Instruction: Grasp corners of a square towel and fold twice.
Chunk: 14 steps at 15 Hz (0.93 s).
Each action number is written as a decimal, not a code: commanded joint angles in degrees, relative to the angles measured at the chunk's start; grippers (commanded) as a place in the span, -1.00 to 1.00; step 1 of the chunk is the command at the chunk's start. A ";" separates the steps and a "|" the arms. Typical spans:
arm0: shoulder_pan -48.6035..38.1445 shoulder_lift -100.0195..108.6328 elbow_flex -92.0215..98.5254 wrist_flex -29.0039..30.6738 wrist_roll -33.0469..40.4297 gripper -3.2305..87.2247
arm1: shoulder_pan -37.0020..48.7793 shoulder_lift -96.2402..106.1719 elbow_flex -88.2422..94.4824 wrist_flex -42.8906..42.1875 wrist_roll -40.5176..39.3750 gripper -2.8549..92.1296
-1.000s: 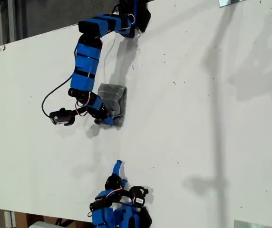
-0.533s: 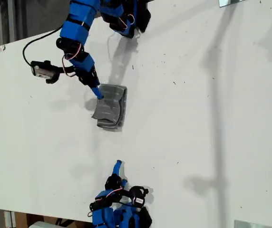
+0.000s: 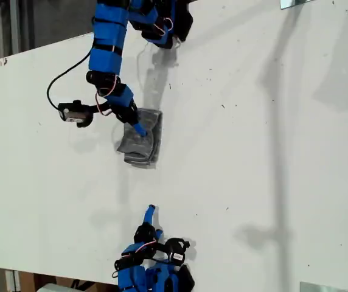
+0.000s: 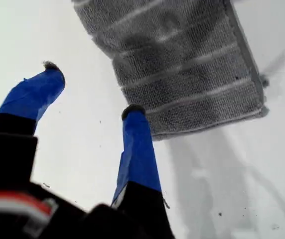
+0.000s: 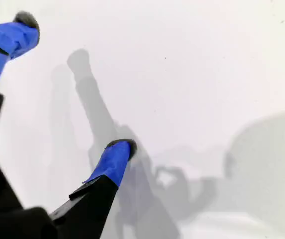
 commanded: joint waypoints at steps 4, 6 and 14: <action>-0.53 1.32 -1.14 -0.44 -0.44 0.05 | 1.58 -31.82 -22.76 5.71 2.64 -0.36; -0.62 1.85 -0.88 -0.44 -0.35 0.05 | 0.79 -36.04 -30.85 11.25 2.29 -0.36; -0.62 1.93 -0.79 -0.44 -0.53 0.05 | 0.88 -38.50 -32.26 9.84 0.79 -0.36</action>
